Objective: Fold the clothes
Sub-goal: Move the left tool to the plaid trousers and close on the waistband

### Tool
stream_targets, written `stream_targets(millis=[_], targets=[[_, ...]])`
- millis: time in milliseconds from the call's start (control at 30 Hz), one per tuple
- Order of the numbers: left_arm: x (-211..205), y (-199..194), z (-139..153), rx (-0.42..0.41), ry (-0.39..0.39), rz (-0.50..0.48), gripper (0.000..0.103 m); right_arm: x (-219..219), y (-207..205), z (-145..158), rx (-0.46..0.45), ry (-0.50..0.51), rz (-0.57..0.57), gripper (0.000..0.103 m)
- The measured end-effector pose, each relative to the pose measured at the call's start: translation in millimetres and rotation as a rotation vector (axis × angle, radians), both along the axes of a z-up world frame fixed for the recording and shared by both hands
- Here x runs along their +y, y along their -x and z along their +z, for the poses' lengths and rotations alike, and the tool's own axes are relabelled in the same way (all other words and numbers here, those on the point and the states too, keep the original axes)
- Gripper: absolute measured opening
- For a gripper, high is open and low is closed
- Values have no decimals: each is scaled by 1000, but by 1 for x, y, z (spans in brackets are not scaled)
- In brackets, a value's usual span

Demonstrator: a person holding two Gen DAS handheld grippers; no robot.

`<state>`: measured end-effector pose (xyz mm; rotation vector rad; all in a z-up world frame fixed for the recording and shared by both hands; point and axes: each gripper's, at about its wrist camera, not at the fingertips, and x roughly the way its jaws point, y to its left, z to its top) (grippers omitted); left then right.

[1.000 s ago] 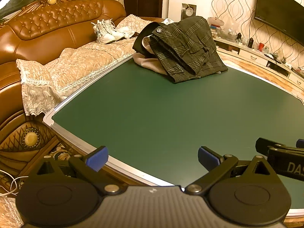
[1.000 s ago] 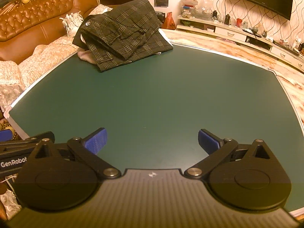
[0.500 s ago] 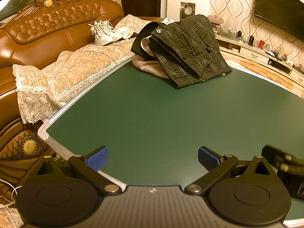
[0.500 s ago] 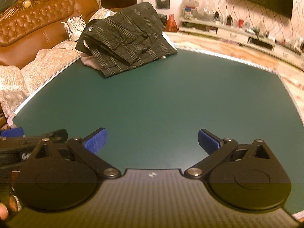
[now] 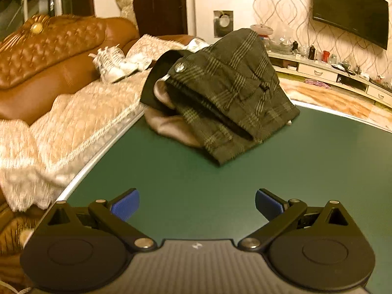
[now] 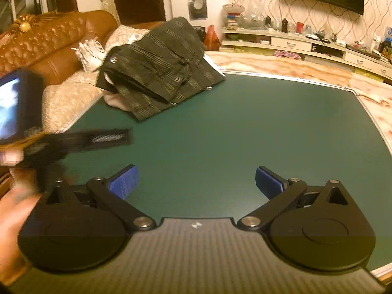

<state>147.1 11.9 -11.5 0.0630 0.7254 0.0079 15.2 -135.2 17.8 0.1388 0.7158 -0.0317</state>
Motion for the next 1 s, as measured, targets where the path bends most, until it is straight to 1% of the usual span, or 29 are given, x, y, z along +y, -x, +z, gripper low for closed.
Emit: stream_targets(millis=[67,133,267,400,467,567,700,800,833,933,1000], targets=[[-5,-19,-1,-11,-16,-3,103,5,1,-2,-14,9,20,103],[-8,-36,-2,-17,-19,-7,103,7,-3,-4,-3,18,30,103],[-12,-72,-9,-16,2,-8,103,-1,-12,-10,31,-43,43,103],[-12,-110,-8,-32,2,5,103,-10,-18,-16,52,-95,31,103],[-13,-129,-5,-48,-32,20,103,-13,-19,-19,62,-114,29,103],[-14,-152,-7,-65,-119,24,103,-10,-18,-20,62,-110,44,103],[-9,-179,-9,-78,-159,10,103,-1,-16,-17,46,-75,79,103],[-10,-186,-7,-116,-162,-33,103,5,-17,-14,37,-59,100,103],[-12,-187,-7,-123,-175,-51,102,6,-17,-14,37,-54,103,103],[-18,-193,-8,-100,-184,-98,90,7,-18,-14,38,-36,84,103],[-19,-196,-8,-95,-187,-111,87,7,-19,-15,35,-32,76,103]])
